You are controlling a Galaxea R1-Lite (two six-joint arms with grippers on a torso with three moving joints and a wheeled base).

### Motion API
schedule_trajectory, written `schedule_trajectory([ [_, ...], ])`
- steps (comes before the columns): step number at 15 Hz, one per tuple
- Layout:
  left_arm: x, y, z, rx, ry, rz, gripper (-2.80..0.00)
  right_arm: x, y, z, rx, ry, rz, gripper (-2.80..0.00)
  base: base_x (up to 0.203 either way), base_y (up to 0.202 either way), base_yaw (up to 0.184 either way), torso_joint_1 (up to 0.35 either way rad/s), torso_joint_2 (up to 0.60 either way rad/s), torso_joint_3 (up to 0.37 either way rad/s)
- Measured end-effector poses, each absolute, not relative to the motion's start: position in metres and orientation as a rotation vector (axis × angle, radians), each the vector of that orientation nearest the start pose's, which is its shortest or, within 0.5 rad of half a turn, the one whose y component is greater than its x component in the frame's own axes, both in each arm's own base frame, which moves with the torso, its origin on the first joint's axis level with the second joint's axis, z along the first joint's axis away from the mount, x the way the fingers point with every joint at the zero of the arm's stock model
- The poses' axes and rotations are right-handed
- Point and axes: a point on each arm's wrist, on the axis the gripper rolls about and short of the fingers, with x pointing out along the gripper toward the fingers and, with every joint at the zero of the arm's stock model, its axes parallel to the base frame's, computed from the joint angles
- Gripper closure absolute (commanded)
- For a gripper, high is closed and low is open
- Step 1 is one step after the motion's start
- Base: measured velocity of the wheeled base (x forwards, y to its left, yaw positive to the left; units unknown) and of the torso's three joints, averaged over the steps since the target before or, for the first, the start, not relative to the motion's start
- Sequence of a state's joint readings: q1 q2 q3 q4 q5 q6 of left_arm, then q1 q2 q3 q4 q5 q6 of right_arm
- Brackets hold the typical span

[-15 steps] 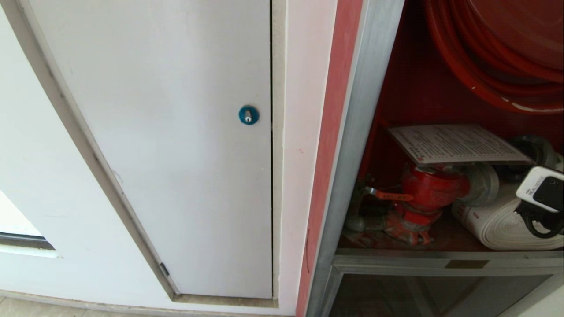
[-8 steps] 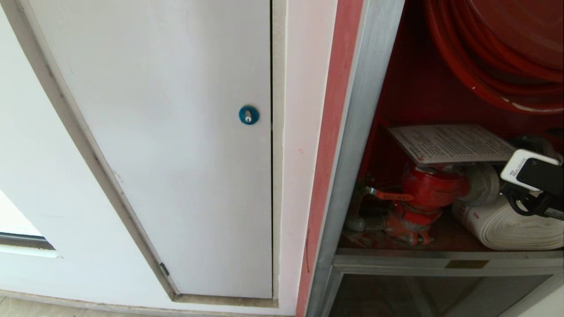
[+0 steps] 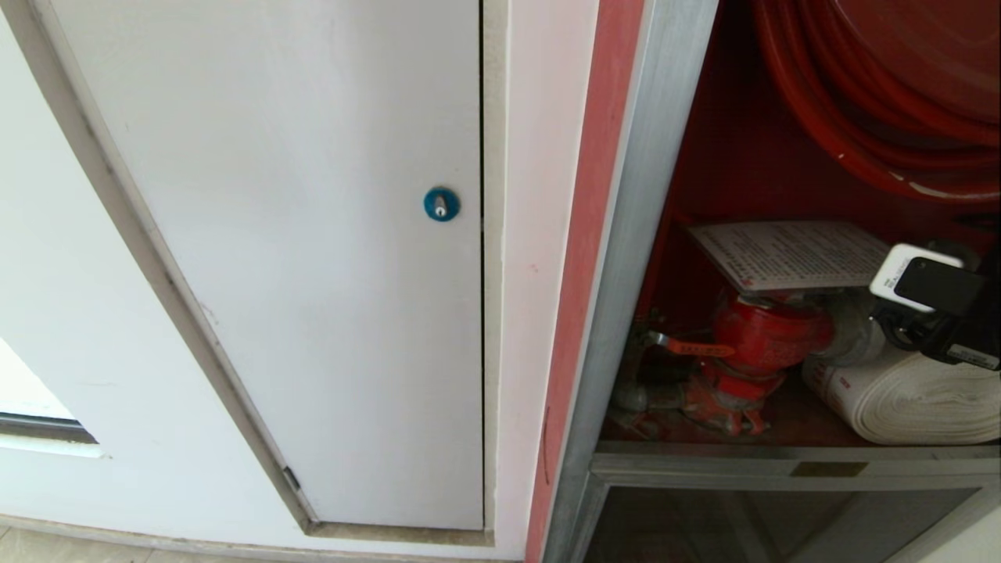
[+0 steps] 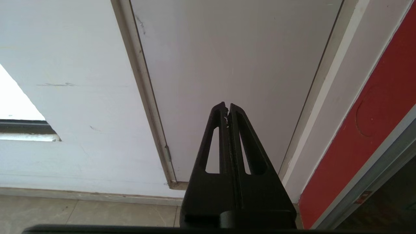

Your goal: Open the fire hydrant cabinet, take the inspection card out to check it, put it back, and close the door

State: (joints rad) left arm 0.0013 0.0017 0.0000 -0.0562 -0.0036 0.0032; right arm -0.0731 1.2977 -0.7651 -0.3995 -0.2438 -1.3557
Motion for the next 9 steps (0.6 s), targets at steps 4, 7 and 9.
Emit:
schedule_trajectory([
  [4,-0.023,0.0,0.081,0.003,-0.054,-0.002,0.0,0.223,-0.024,0.254,-1.349,0.283,-0.221,-2.8,0.0,0.0,0.0,0.0,0.0,0.0],
  [7,-0.023,0.0,0.081,0.003,-0.054,-0.002,0.0,0.232,-0.025,0.253,-1.355,0.264,-0.24,-2.8,0.0,0.0,0.0,0.0,0.0,0.0],
  [9,-0.023,0.0,0.081,0.003,-0.054,-0.003,0.0,0.234,-0.026,0.25,-1.368,0.278,-0.235,-2.8,0.0,0.0,0.0,0.0,0.0,0.0],
])
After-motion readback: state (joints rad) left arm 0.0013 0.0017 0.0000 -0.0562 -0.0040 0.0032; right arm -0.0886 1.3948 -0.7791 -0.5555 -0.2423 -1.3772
